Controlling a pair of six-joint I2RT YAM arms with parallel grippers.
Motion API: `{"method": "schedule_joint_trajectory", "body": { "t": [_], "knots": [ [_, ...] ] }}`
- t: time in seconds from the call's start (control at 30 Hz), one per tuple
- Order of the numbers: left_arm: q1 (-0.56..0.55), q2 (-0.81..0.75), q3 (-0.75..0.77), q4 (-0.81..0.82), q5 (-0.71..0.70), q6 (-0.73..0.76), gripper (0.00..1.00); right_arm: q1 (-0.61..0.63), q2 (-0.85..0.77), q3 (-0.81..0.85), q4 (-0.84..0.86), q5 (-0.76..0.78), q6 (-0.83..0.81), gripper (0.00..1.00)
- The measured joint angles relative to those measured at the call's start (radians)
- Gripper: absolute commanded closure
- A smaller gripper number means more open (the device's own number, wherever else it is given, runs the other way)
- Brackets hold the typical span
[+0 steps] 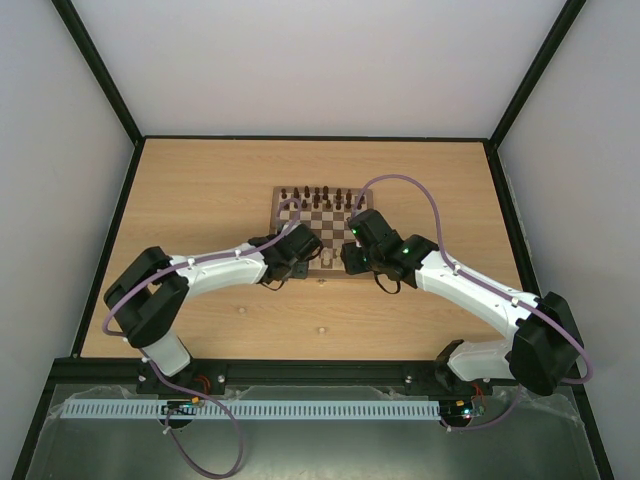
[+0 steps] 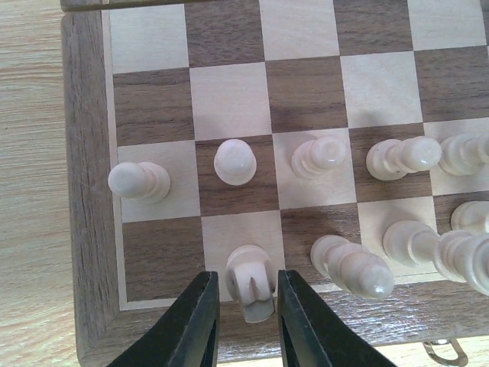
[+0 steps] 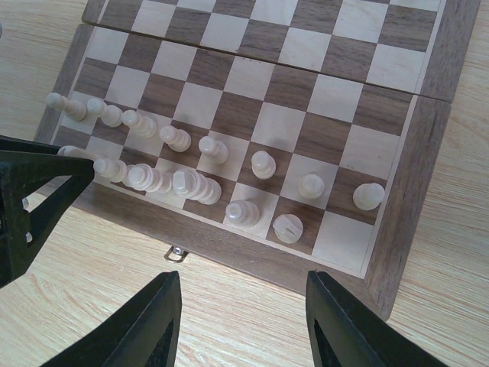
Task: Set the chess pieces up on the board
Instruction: Place the chess piece on the chessboard, then pick up the chess piece at the center of the board.
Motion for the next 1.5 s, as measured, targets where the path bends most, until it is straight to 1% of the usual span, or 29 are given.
{"method": "schedule_joint_trajectory", "body": {
  "t": [0.17, 0.23, 0.3, 0.37, 0.53, 0.57, 0.63, 0.7, 0.77, 0.8, 0.83, 0.87, 1.0, 1.1, 1.2, 1.3, 1.47, 1.5],
  "knots": [
    [0.000, -0.001, 0.000, 0.000, 0.000, -0.002, 0.73, 0.000, 0.000, 0.000, 0.000, 0.000, 0.000, 0.54],
    [0.000, -0.008, 0.000, -0.003, 0.000, -0.003, 0.68, 0.000, 0.000, 0.000, 0.000, 0.000, 0.000, 0.54],
    [0.000, -0.024, 0.000, -0.005, -0.002, -0.003, 0.66, 0.000, 0.000, 0.000, 0.000, 0.000, 0.000, 0.54],
    [0.000, -0.057, -0.003, -0.009, -0.006, -0.006, 0.61, 0.000, 0.000, -0.001, 0.001, -0.001, 0.000, 0.54],
    [-0.013, -0.188, -0.013, -0.014, -0.015, -0.015, 0.51, 0.000, 0.000, -0.008, 0.001, -0.006, 0.000, 0.52],
    [-0.020, -0.217, -0.016, -0.016, -0.017, -0.019, 0.48, 0.000, 0.000, -0.010, 0.002, -0.011, 0.000, 0.51],
    [-0.033, -0.267, -0.029, -0.018, -0.019, -0.024, 0.38, 0.000, 0.000, -0.016, 0.004, -0.021, 0.002, 0.44],
    [-0.042, -0.322, -0.059, -0.018, -0.021, -0.034, 0.28, 0.002, 0.000, -0.032, 0.013, -0.036, 0.010, 0.40],
    [-0.050, -0.391, -0.105, -0.021, -0.022, -0.045, 0.20, 0.014, 0.000, -0.055, 0.020, -0.046, 0.025, 0.36],
    [-0.053, -0.432, -0.130, -0.023, -0.022, -0.050, 0.14, 0.027, 0.000, -0.068, 0.021, -0.047, 0.034, 0.35],
    [-0.055, -0.473, -0.155, -0.026, -0.022, -0.053, 0.04, 0.048, 0.000, -0.077, 0.021, -0.044, 0.043, 0.35],
    [-0.057, -0.510, -0.175, -0.028, -0.022, -0.055, 0.01, 0.078, 0.000, -0.084, 0.021, -0.043, 0.056, 0.34],
    [-0.057, -0.664, -0.240, -0.041, -0.023, -0.068, 0.01, 0.232, 0.010, -0.090, 0.021, -0.015, 0.111, 0.35],
    [-0.059, -0.753, -0.264, -0.058, -0.024, -0.078, 0.00, 0.332, 0.028, -0.090, 0.018, 0.013, 0.163, 0.40],
    [-0.060, -0.828, -0.296, -0.071, -0.026, -0.092, 0.00, 0.401, 0.062, -0.090, 0.012, 0.043, 0.205, 0.43],
    [-0.060, -0.868, -0.317, -0.090, -0.026, -0.101, 0.00, 0.451, 0.119, -0.090, 0.005, 0.064, 0.240, 0.49],
    [-0.061, -0.886, -0.328, -0.116, -0.026, -0.113, 0.01, 0.515, 0.226, -0.074, -0.014, 0.088, 0.282, 0.55],
    [-0.061, -0.886, -0.328, -0.118, -0.027, -0.113, 0.00, 0.527, 0.245, -0.067, -0.015, 0.091, 0.288, 0.58]
  ]
}}
